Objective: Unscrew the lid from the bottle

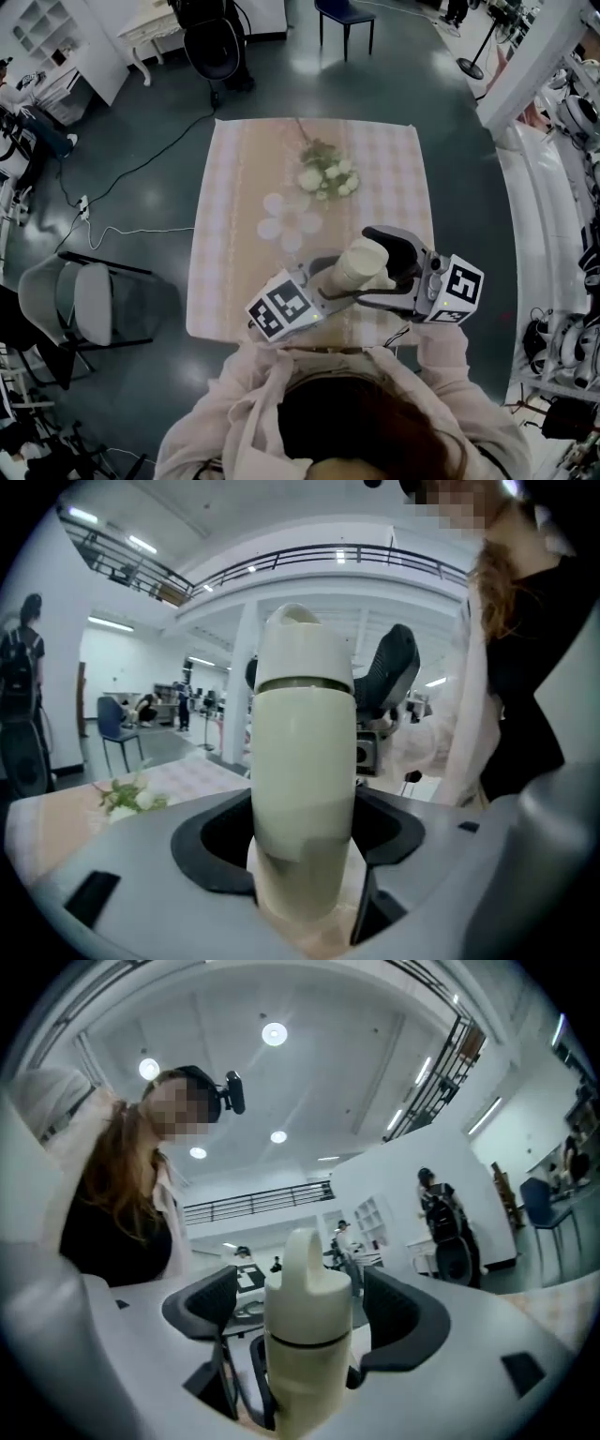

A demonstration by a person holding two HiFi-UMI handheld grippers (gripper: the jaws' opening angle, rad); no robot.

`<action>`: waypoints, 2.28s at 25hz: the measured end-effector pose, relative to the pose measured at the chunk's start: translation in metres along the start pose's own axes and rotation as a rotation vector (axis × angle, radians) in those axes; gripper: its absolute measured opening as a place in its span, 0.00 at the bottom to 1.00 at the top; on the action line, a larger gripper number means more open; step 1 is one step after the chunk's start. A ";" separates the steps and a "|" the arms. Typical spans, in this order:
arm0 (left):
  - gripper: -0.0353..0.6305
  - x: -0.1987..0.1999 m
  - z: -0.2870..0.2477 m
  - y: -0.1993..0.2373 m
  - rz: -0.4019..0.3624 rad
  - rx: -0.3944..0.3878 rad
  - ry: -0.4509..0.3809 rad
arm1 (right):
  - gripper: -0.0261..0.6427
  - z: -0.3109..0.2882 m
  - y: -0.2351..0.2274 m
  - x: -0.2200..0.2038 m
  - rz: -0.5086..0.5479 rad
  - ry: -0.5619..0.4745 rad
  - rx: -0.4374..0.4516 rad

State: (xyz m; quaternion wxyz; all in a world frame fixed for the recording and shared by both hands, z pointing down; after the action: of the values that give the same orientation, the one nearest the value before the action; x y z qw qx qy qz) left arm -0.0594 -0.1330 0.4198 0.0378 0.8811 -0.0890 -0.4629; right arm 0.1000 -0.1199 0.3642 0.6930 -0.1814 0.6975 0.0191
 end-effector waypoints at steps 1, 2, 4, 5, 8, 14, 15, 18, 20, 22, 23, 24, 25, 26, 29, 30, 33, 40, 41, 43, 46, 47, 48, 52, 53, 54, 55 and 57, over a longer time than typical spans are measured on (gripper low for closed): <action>0.52 0.000 -0.001 0.001 -0.003 0.047 0.015 | 0.65 -0.001 0.000 -0.002 -0.001 0.001 -0.061; 0.52 0.000 -0.001 0.001 -0.015 0.080 0.035 | 0.60 -0.001 0.001 -0.003 0.005 0.007 -0.108; 0.52 0.000 -0.002 0.001 -0.046 0.094 0.073 | 0.50 -0.003 0.000 -0.003 0.028 0.034 -0.137; 0.52 -0.001 -0.001 0.001 -0.058 0.078 0.081 | 0.50 -0.003 -0.001 -0.002 0.040 0.052 -0.118; 0.52 -0.004 0.002 0.001 -0.089 -0.044 0.071 | 0.50 -0.004 -0.001 0.001 0.075 0.070 -0.001; 0.52 -0.004 0.011 0.001 -0.125 -0.365 0.001 | 0.49 -0.009 0.003 0.006 0.079 -0.012 0.217; 0.52 -0.003 0.012 0.000 -0.129 -0.426 -0.012 | 0.49 -0.010 0.005 0.009 0.069 -0.032 0.255; 0.52 -0.002 0.017 -0.002 -0.162 -0.575 -0.049 | 0.49 -0.014 0.010 0.013 0.074 -0.069 0.372; 0.52 0.000 0.019 -0.003 -0.170 -0.588 -0.071 | 0.49 -0.014 0.010 0.014 0.073 -0.080 0.395; 0.52 0.001 0.021 -0.001 -0.150 -0.504 -0.100 | 0.50 -0.010 0.003 0.011 0.047 -0.091 0.321; 0.52 0.002 0.022 0.001 -0.136 -0.430 -0.116 | 0.53 -0.008 0.000 0.011 0.021 -0.095 0.252; 0.52 0.003 0.024 0.002 -0.122 -0.337 -0.128 | 0.65 -0.007 -0.003 0.011 -0.009 -0.092 0.174; 0.52 0.004 0.025 0.003 -0.106 -0.229 -0.130 | 0.68 -0.007 -0.004 0.012 -0.034 -0.083 0.097; 0.52 0.005 0.026 0.004 -0.090 -0.114 -0.122 | 0.69 -0.007 -0.003 0.012 -0.047 -0.070 0.030; 0.52 0.008 0.024 0.005 -0.066 0.133 -0.064 | 0.67 -0.014 0.005 0.014 -0.038 -0.036 -0.105; 0.52 0.007 0.023 0.004 -0.070 0.163 -0.045 | 0.61 -0.016 0.007 0.014 -0.025 -0.025 -0.146; 0.52 0.005 0.021 0.001 -0.097 0.152 -0.004 | 0.50 -0.018 0.008 0.015 0.026 0.032 -0.182; 0.52 -0.004 0.024 -0.002 -0.127 -0.255 -0.019 | 0.50 -0.007 0.011 0.026 0.105 -0.048 0.130; 0.52 -0.006 0.024 -0.003 -0.129 -0.266 -0.025 | 0.50 -0.004 0.008 0.029 0.085 -0.091 0.129; 0.52 -0.007 0.023 -0.002 -0.117 -0.231 -0.039 | 0.50 0.004 0.001 0.033 0.046 -0.143 0.048; 0.52 -0.007 0.023 0.006 -0.079 -0.132 -0.072 | 0.50 0.017 -0.010 0.032 0.010 -0.130 -0.163; 0.52 -0.008 0.024 0.008 -0.073 -0.092 -0.083 | 0.50 0.021 -0.012 0.029 -0.006 -0.115 -0.222; 0.52 -0.008 0.024 0.010 -0.068 -0.053 -0.093 | 0.50 0.024 -0.014 0.025 -0.023 -0.099 -0.268; 0.52 -0.011 0.030 0.016 -0.042 0.081 -0.148 | 0.50 0.030 -0.016 0.005 -0.075 -0.011 -0.388; 0.52 -0.012 0.032 0.018 -0.035 0.105 -0.164 | 0.50 0.030 -0.016 -0.001 -0.085 0.015 -0.410; 0.52 -0.012 0.033 0.019 -0.029 0.124 -0.177 | 0.50 0.029 -0.017 -0.008 -0.097 0.039 -0.429; 0.52 -0.013 0.034 0.020 -0.024 0.138 -0.185 | 0.50 0.029 -0.017 -0.014 -0.107 0.059 -0.445; 0.52 -0.014 0.034 0.022 -0.020 0.157 -0.189 | 0.50 0.030 -0.017 -0.026 -0.123 0.090 -0.471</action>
State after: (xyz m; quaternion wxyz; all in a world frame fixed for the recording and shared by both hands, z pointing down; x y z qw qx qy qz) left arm -0.0973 -0.1511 0.4149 -0.0444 0.8346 -0.1195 -0.5359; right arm 0.1330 -0.1220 0.3919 0.5997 -0.3809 0.6915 0.1311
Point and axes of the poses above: the fingertips, and each gripper's own axes: z backward along the fingers, y to its left, x out of its top, the point moved 10 cm from there along z, backward along the fingers, and after that the axes turned 14 degrees about y, right-handed, at the moved point
